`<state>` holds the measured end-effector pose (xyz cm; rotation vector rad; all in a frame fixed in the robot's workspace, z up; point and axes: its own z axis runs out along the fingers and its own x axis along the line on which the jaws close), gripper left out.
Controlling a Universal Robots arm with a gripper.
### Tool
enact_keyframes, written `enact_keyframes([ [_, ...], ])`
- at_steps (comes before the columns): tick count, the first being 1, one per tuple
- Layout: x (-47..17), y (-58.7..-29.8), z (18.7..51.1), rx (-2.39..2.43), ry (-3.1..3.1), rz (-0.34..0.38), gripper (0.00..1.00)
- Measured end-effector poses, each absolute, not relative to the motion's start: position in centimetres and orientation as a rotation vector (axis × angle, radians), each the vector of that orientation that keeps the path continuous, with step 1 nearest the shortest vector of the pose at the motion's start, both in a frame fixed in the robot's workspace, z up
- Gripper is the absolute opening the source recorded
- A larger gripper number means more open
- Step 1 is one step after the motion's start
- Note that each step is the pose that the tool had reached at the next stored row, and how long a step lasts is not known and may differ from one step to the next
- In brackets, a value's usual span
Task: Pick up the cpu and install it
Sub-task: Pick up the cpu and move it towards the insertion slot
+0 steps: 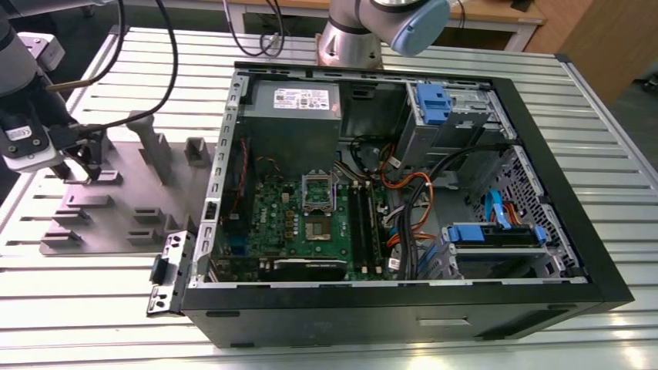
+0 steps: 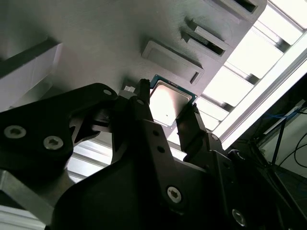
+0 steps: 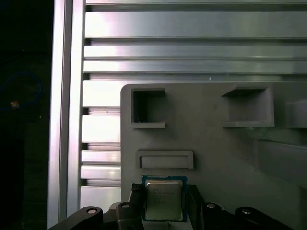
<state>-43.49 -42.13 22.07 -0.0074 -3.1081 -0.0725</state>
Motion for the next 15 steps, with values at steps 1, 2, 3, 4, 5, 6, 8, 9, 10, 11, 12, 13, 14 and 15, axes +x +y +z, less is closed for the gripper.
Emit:
enact_keyframes([
  [1,-43.49,-42.13,22.12,-0.007,-3.108,-0.073,0.47],
  [2,-43.49,-42.13,22.17,-0.007,-3.108,-0.072,0.47],
  [3,-43.49,-42.13,22.21,-0.007,-3.108,-0.072,0.47],
  [4,-43.49,-42.13,22.26,-0.007,-3.108,-0.073,0.47],
  [5,-43.49,-42.13,22.3,-0.007,-3.108,-0.073,0.47],
  [6,-43.49,-42.13,22.35,-0.007,-3.108,-0.073,0.47],
  [8,-43.49,-42.13,22.43,-0.007,-3.108,-0.073,0.47],
  [9,-43.49,-42.13,22.48,-0.007,-3.108,-0.072,0.47],
  [10,-43.49,-42.13,22.51,-0.007,-3.108,-0.073,0.47],
  [11,-43.49,-42.13,22.55,-0.008,-3.108,-0.073,0.47],
  [12,-43.49,-42.13,22.6,-0.007,-3.108,-0.073,0.47],
  [13,-43.49,-42.13,22.64,-0.007,-3.108,-0.072,0.47],
  [14,-43.49,-42.13,22.68,-0.007,-3.108,-0.073,0.47],
  [15,-43.49,-42.13,22.71,-0.007,-3.108,-0.073,0.47],
])
